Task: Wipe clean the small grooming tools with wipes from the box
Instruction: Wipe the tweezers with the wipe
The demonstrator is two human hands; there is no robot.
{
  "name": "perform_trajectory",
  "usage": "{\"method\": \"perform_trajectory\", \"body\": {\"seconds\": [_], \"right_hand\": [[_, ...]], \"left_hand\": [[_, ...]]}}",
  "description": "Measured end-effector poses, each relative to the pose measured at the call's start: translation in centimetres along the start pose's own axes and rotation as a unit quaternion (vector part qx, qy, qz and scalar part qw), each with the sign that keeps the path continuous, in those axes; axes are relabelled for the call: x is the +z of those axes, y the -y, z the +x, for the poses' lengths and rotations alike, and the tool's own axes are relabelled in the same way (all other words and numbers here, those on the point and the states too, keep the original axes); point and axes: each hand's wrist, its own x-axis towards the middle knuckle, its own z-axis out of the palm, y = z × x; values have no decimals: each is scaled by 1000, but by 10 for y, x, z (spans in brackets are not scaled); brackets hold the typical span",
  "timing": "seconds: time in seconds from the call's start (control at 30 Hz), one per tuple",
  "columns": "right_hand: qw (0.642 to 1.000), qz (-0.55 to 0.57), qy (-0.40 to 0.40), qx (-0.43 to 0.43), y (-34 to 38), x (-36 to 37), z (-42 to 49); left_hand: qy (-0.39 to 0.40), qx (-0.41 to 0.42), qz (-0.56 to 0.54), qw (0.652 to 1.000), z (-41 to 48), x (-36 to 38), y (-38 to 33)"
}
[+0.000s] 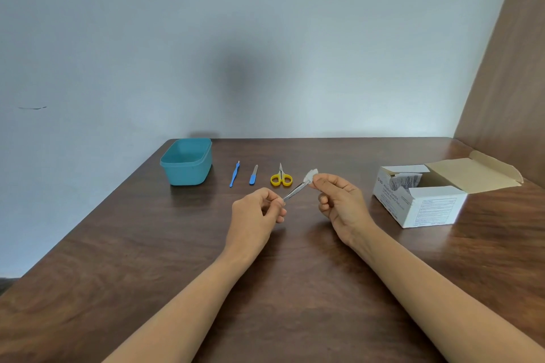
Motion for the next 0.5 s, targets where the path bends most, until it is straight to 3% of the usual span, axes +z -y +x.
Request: {"method": "perform_trajectory", "body": {"seconds": [0.5], "right_hand": [[999, -23, -24, 15, 1, 1, -2]], "left_hand": [[21, 46, 15, 999, -6, 5, -3]]}}
